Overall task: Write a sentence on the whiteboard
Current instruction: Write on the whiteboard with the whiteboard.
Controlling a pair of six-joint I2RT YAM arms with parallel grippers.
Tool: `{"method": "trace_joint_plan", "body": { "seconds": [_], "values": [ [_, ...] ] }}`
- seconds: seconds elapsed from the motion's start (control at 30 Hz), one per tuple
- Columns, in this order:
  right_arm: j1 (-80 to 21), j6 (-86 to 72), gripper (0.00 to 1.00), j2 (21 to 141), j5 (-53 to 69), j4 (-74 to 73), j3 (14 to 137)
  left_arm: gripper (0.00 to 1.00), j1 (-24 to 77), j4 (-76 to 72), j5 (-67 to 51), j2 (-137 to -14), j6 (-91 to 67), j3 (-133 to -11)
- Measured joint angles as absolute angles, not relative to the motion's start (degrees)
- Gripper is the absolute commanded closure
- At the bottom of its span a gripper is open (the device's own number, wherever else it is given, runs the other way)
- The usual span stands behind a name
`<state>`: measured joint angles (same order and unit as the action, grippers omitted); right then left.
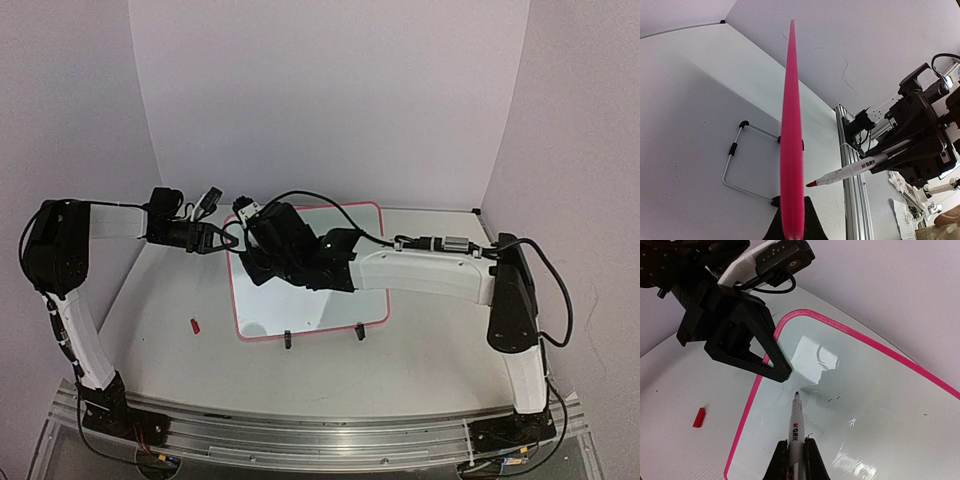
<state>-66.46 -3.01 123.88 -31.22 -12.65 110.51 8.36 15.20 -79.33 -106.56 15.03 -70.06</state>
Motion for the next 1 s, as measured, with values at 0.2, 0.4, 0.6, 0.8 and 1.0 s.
{"method": "trace_joint_plan", "body": {
  "seconds": [0.2,0.4,0.6,0.8,1.0],
  "values": [
    [-66.5,-3.0,1.00,124.8,-30.9,-13.1,111.7,1.00,8.4,15.3,-79.3,-106.6,15.0,-70.1],
    [-66.5,-3.0,1.00,124.8,-30.4,-13.3,112.7,1.00,8.4,15.6,-79.3,-106.6,15.2,-70.1],
    [-66.5,-3.0,1.00,125.5,-30.1,-13.3,113.2,1.00,8.4,15.6,-79.3,-106.6,15.3,-70.1],
    [-66.4,-3.0,1.00,126.0,-30.1,-13.5,113.2,1.00,8.4,15.7,-79.3,-106.6,15.5,-70.1],
    [-66.4,-3.0,1.00,126.6,-30.0,-13.5,113.3,1.00,8.3,16.1,-79.3,-106.6,15.7,-70.2]
  ]
}}
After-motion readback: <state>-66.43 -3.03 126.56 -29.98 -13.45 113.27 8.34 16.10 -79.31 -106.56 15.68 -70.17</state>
